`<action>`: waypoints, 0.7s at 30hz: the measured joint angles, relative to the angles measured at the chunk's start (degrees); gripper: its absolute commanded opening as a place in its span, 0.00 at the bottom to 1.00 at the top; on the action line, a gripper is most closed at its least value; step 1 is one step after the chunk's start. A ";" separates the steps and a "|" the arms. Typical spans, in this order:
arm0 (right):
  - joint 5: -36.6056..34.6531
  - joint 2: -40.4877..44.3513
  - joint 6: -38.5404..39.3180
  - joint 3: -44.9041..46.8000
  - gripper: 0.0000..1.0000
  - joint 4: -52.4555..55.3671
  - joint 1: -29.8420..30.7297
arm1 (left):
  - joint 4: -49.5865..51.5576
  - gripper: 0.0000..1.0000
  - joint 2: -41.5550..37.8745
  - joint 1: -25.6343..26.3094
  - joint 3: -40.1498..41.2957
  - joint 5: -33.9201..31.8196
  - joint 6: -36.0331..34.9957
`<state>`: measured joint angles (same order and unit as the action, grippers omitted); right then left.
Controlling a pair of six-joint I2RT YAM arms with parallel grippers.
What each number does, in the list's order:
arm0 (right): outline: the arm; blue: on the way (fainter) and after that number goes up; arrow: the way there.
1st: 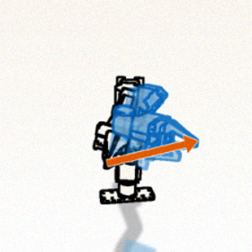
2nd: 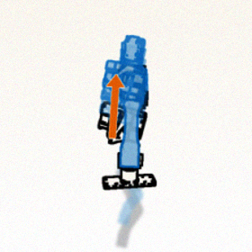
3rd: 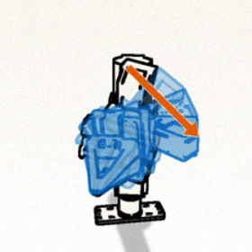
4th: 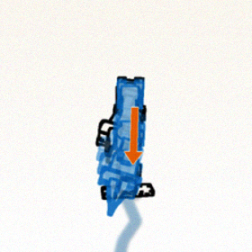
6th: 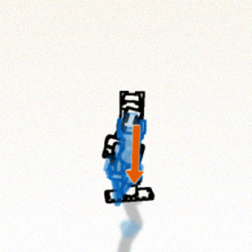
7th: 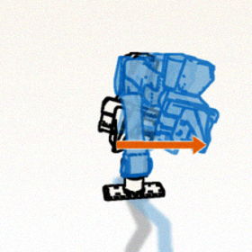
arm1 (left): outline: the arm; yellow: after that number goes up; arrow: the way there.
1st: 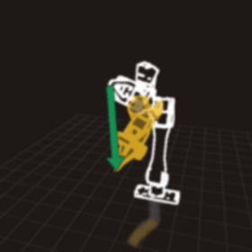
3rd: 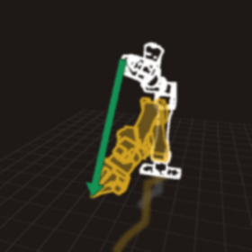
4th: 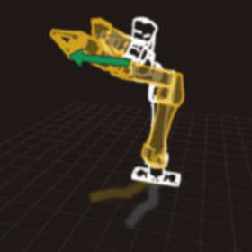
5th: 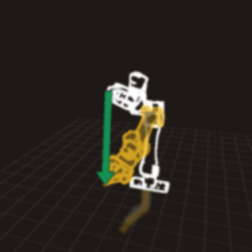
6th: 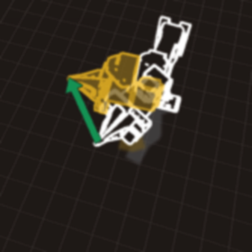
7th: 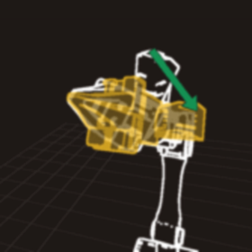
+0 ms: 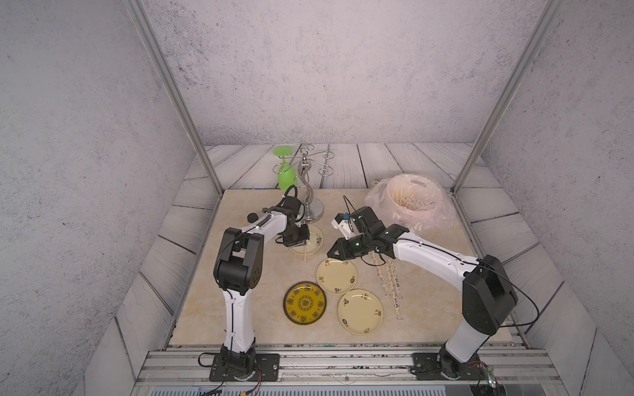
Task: Remove the packaging of disposable chopsticks
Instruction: Place the chopstick on the plate.
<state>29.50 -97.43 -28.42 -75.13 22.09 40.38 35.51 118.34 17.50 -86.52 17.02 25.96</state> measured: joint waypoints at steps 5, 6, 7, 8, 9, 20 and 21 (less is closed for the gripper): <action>-0.04 0.00 -0.04 -0.02 0.19 0.00 0.00 | -0.31 0.25 -0.04 0.00 0.04 0.17 0.57; -0.04 0.00 -0.07 -0.02 0.19 0.02 0.00 | -0.50 0.26 -0.15 0.00 0.17 0.09 0.61; -0.04 0.00 -0.04 -0.09 0.19 0.02 0.00 | -0.55 0.26 -0.33 0.00 0.33 -0.02 0.66; -0.04 0.00 -0.04 -0.15 0.19 0.07 0.00 | -0.57 0.27 -0.50 0.00 0.44 -0.11 0.68; -0.04 0.00 -0.04 -0.28 0.19 0.15 0.00 | -0.52 0.27 -0.79 0.00 0.52 -0.15 0.66; -0.09 -0.07 -0.48 -0.52 0.19 0.11 0.00 | -1.70 0.29 -6.67 0.00 4.22 -0.31 0.98; -0.09 -0.13 -0.48 -0.70 0.19 0.26 0.00 | -1.77 0.29 -7.50 0.00 4.96 -0.48 0.98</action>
<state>29.41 -97.56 -28.91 -75.83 22.35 40.38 33.74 110.85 17.50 -81.56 16.53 26.94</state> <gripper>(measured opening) 0.192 0.288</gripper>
